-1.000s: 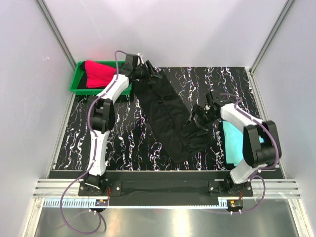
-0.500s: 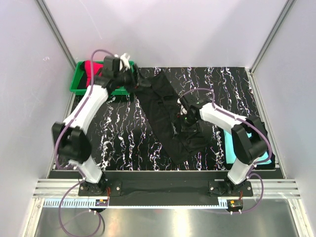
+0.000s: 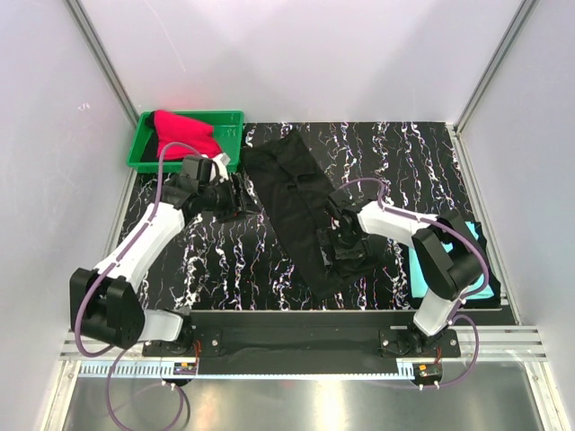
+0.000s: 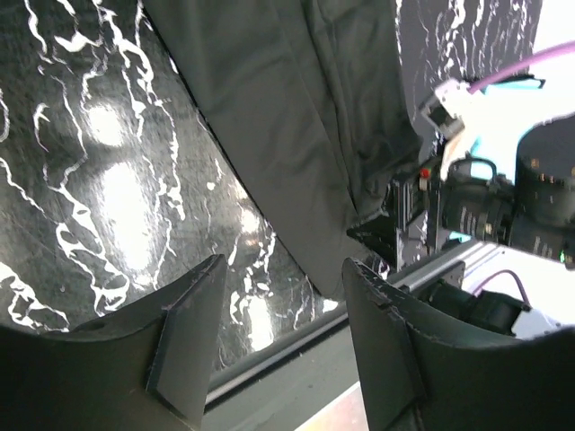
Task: Fold and stack the t-shirts
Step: Fold the tshirt
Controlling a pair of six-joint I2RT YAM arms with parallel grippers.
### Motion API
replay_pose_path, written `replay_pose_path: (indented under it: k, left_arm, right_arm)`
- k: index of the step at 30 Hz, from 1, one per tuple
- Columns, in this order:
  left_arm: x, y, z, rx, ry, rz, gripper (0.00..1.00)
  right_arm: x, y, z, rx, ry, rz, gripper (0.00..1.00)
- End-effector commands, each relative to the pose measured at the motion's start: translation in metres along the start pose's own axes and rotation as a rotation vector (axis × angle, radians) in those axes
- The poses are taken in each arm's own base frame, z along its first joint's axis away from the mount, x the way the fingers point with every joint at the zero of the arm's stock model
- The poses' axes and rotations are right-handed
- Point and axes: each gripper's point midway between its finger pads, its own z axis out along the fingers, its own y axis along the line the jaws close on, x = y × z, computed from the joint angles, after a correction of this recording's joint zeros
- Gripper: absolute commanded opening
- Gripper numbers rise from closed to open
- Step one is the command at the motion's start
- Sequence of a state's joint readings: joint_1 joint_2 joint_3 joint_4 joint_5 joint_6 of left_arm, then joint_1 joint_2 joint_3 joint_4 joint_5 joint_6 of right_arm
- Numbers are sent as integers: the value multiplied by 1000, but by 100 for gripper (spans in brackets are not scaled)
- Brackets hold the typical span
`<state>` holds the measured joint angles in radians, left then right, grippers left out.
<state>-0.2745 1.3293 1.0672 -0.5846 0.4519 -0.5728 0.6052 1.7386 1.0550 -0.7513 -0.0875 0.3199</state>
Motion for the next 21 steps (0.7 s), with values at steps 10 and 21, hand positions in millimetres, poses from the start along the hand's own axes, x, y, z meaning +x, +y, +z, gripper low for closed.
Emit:
replay_pose_path:
  k: [10,21]
  left_arm:
    - [-86,9,103,-30,-25,-19,57]
    - [-143,33,199,-53,-56,-57,56]
  right_arm:
    - [50,69,17,-214,98,251,95]
    - [-1,45,-85,-139,-190,171,100]
